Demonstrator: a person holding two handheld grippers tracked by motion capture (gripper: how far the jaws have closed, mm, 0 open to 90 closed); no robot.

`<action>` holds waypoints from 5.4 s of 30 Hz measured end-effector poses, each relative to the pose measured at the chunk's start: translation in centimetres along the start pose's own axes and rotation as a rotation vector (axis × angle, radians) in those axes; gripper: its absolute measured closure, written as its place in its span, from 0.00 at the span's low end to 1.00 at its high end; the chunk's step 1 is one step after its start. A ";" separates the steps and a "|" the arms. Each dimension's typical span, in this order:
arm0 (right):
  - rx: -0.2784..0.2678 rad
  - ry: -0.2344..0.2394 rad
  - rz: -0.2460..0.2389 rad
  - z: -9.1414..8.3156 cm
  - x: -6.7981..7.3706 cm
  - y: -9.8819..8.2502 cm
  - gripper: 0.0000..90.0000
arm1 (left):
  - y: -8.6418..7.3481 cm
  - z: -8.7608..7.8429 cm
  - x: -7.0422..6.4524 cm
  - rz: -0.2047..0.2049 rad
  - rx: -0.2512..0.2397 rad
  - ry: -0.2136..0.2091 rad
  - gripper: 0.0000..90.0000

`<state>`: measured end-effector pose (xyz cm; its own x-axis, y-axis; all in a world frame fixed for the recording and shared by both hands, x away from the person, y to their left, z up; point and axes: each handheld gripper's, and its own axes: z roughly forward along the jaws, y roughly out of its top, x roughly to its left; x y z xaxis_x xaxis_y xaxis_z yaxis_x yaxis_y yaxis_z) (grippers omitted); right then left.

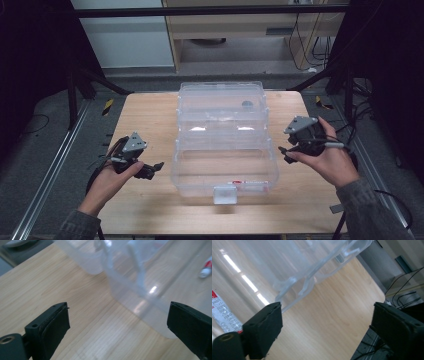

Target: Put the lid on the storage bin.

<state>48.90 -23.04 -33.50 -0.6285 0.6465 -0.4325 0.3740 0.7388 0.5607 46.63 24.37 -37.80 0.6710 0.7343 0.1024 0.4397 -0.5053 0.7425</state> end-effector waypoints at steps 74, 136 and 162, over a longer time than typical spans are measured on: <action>0.130 0.266 -0.522 6.4 -1.6 11.9 0.87 | 3.3 5.8 -8.7 0.538 0.304 -0.439 0.35; 0.112 0.307 -0.571 5.1 -0.5 12.7 0.95 | 3.1 6.7 -9.8 0.537 0.346 -0.377 0.91; 0.080 0.268 -0.602 3.0 0.8 12.0 0.95 | 3.3 7.3 -9.9 0.437 0.341 -0.327 0.88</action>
<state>54.92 -13.06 -29.30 -0.8877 0.0545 -0.4572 -0.0522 0.9746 0.2176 45.85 12.09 -41.19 0.9550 0.2792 0.1005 0.2136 -0.8818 0.4205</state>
